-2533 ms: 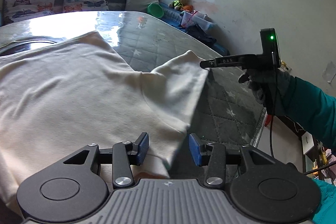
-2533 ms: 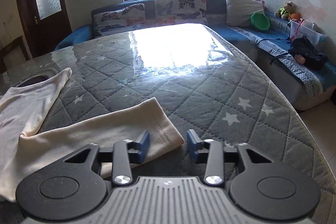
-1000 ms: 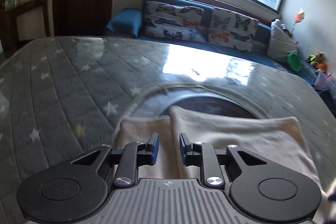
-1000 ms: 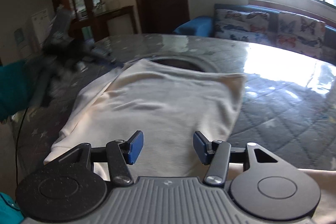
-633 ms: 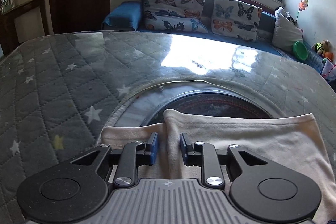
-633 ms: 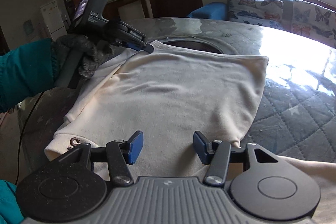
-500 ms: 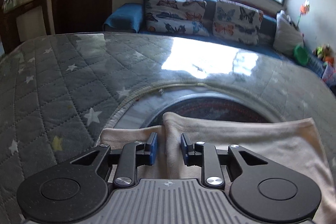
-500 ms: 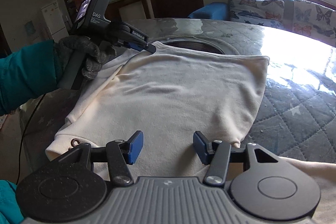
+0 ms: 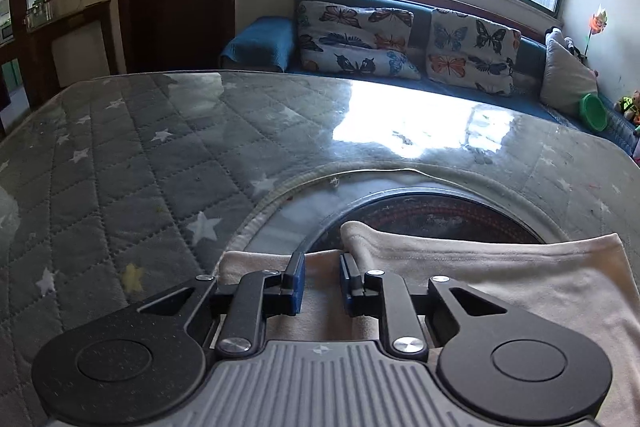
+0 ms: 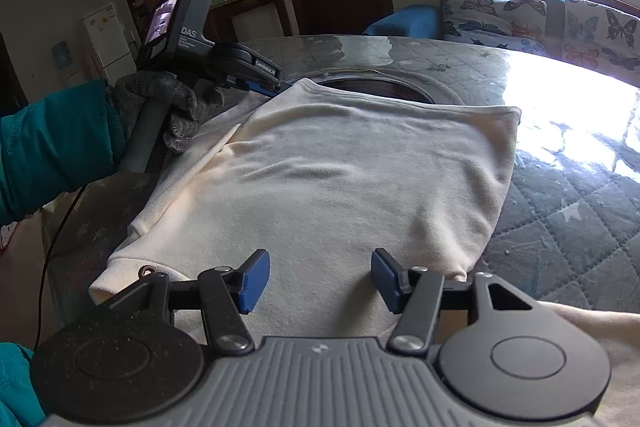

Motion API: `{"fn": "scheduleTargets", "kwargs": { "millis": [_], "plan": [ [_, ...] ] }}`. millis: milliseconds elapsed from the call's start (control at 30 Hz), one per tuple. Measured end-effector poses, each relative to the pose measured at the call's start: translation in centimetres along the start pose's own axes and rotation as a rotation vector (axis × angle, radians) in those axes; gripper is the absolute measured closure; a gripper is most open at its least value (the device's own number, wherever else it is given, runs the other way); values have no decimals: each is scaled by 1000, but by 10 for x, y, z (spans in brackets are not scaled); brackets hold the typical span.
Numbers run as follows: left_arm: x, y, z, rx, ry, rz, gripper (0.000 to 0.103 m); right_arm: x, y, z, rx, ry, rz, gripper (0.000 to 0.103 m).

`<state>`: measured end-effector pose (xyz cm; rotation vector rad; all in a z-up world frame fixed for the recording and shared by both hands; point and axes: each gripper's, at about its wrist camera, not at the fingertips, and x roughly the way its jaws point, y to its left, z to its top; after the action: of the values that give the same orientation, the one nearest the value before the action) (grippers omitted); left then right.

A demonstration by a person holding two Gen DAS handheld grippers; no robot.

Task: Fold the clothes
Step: 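Grasp the sweatshirt hem with the left gripper while the right gripper smooths the body, then lift the sweatshirt side with the left gripper and fold it over the body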

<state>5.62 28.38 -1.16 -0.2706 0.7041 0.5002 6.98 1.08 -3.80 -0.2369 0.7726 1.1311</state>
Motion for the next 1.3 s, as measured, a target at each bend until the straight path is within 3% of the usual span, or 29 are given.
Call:
{"fn": "scheduleTargets", "kwargs": {
  "millis": [133, 367, 500, 700, 967, 1167, 1300],
  "plan": [
    [1, -2, 0, 2, -1, -7, 81, 0, 0, 0, 3, 0, 4, 44],
    [5, -15, -3, 101, -6, 30, 80, 2, 1, 1, -4, 1, 6, 42],
    [4, -13, -6, 122, -24, 37, 96, 1, 0, 2, -4, 0, 0, 41],
    [-34, 29, -3, -22, -103, 21, 98, 2, 1, 2, -13, 2, -18, 41],
    [-117, 106, -9, -213, -224, 44, 98, 1, 10, 2, -46, 9, -40, 40],
    [-165, 148, -43, -262, -269, 104, 98, -6, 28, 8, -101, 8, -25, 40],
    [-185, 168, -75, -265, -256, 148, 98, -8, 61, 18, -192, 16, 68, 40]
  ]
}}
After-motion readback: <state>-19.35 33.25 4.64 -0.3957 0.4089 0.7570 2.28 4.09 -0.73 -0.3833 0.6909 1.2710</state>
